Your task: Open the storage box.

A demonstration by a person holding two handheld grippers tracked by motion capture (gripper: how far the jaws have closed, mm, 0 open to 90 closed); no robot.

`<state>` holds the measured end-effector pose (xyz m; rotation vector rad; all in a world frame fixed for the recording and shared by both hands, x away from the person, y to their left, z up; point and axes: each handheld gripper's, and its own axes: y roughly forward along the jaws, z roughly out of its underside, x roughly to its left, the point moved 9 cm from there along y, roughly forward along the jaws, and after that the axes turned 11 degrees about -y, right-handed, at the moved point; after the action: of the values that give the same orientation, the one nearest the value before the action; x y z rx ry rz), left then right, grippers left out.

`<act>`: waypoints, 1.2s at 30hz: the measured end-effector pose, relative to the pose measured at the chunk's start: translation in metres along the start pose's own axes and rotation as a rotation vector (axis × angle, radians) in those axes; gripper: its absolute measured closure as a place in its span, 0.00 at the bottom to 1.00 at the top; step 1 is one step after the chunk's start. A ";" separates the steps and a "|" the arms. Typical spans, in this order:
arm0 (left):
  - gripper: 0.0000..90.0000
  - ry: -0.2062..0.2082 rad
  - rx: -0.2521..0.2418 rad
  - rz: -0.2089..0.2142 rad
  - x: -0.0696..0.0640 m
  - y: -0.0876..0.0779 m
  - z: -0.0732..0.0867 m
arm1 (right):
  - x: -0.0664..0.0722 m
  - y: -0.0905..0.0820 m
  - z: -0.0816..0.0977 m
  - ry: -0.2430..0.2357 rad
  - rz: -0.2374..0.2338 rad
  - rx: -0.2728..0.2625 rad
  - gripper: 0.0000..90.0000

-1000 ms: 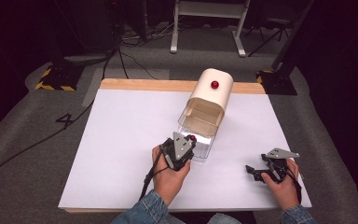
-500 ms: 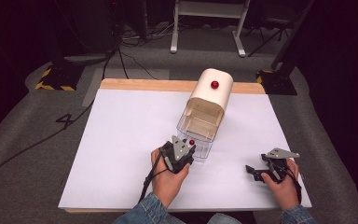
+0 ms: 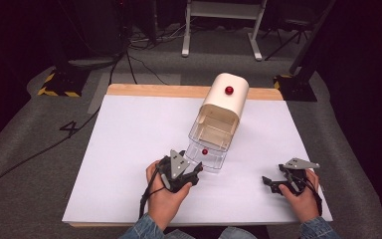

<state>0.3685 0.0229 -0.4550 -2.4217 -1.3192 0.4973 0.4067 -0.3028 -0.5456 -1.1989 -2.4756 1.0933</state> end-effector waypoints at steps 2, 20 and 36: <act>0.37 0.008 0.001 0.004 0.005 -0.009 0.002 | 0.000 0.000 0.000 -0.001 0.001 0.001 0.13; 0.20 0.054 0.191 0.065 0.068 -0.062 0.045 | 0.000 0.000 0.000 -0.003 0.003 -0.002 0.13; 0.20 -0.025 0.381 0.008 0.132 -0.074 0.102 | 0.000 0.000 0.000 -0.001 0.001 -0.002 0.13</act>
<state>0.3352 0.1853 -0.5301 -2.1129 -1.1066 0.7117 0.4067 -0.3030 -0.5456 -1.2004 -2.4773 1.0925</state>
